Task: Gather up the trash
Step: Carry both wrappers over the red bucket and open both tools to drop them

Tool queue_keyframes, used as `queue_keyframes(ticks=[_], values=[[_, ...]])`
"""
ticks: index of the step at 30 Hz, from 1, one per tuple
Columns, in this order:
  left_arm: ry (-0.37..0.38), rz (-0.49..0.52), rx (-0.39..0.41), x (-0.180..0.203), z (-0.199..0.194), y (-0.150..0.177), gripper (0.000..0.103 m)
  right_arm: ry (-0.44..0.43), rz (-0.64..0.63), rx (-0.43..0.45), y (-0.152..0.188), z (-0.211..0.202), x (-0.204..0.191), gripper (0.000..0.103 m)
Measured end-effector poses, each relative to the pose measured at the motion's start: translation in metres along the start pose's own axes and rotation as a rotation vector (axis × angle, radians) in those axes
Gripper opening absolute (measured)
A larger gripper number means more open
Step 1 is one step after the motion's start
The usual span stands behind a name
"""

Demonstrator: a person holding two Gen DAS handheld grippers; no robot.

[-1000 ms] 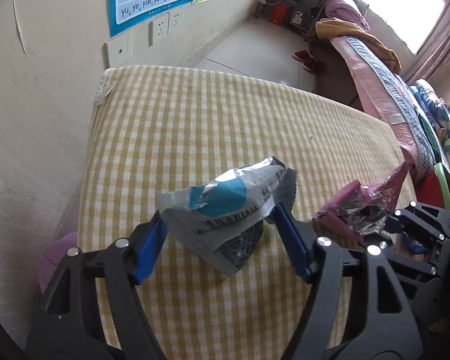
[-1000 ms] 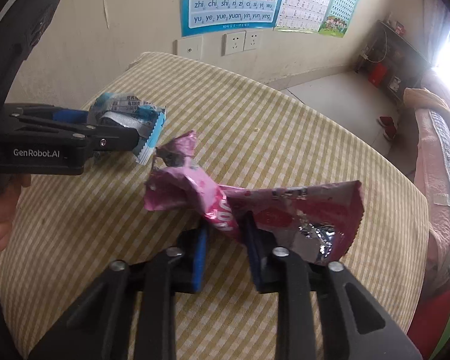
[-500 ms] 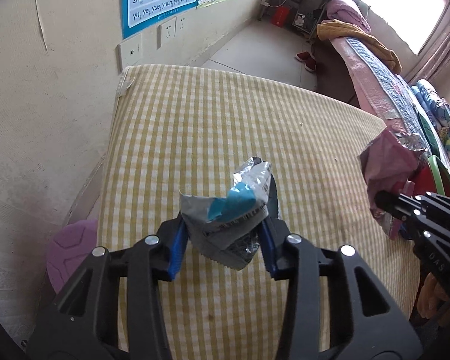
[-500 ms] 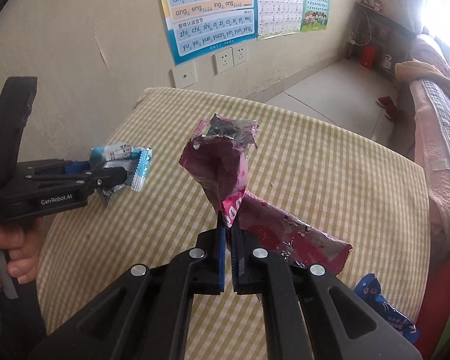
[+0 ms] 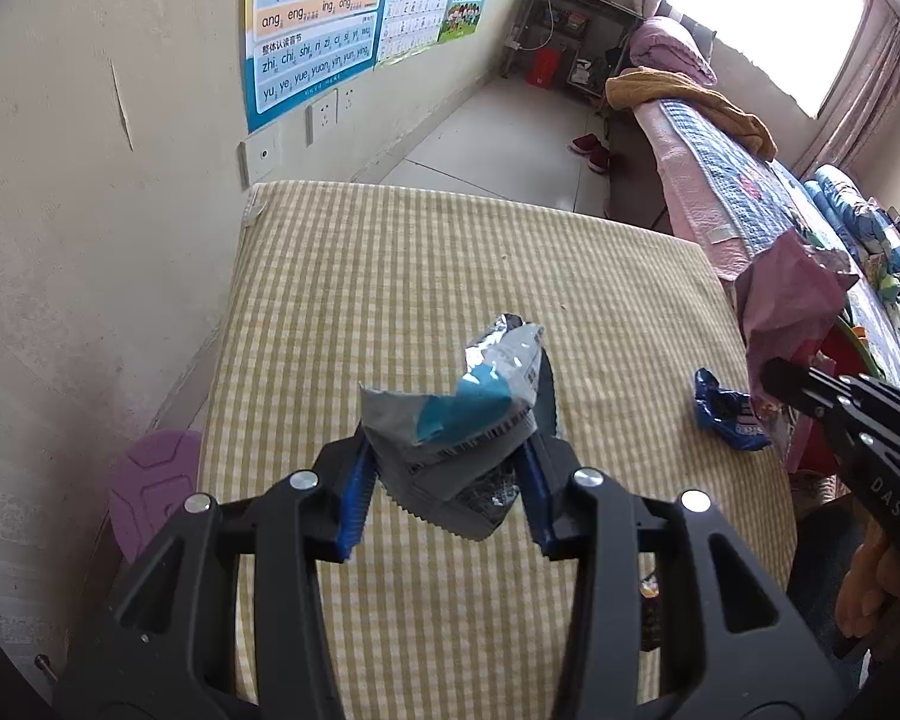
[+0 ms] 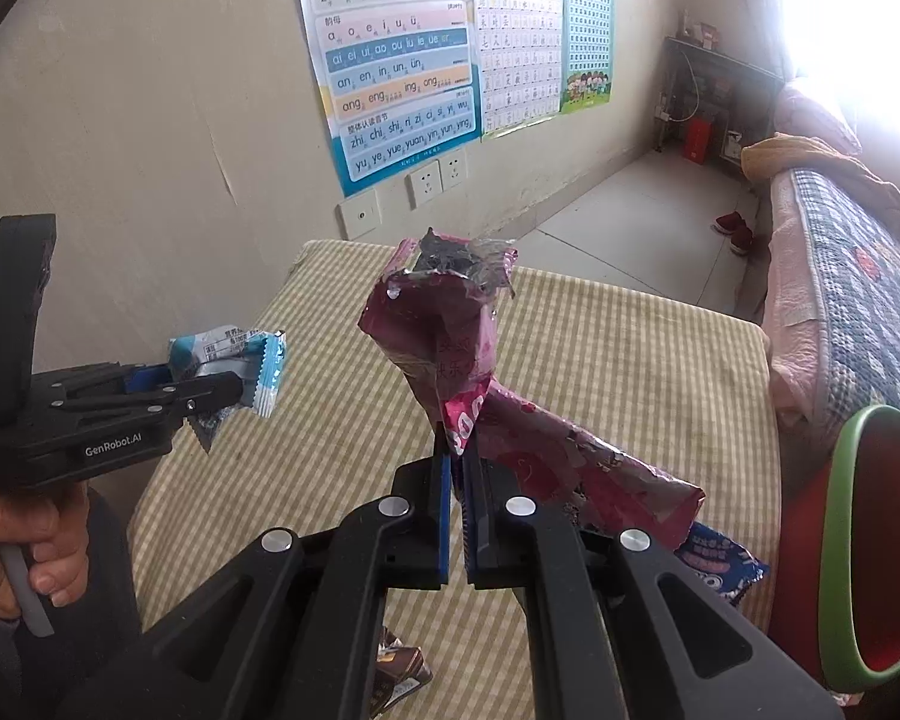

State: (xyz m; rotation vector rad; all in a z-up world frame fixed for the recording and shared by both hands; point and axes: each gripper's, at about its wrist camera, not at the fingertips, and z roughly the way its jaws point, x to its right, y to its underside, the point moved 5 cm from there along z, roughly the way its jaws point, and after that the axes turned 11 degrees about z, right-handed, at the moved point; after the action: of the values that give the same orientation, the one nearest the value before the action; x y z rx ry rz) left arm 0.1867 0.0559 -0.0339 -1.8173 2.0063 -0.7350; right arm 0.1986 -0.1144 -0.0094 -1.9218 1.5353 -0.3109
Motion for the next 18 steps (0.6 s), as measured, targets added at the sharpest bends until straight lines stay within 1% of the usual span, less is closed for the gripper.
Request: queue_keyframes(ticks=[10, 18], values=[[-0.012, 0.054, 0.057, 0.048, -0.047, 0.001, 0.04, -0.017, 0.071, 0.062, 0.016, -0.053, 0.013, 0.003], [0.0, 0.097, 0.079, 0.084, -0.06, -0.007, 0.04, 0.006, 0.134, 0.127, 0.016, -0.086, 0.043, 0.003]])
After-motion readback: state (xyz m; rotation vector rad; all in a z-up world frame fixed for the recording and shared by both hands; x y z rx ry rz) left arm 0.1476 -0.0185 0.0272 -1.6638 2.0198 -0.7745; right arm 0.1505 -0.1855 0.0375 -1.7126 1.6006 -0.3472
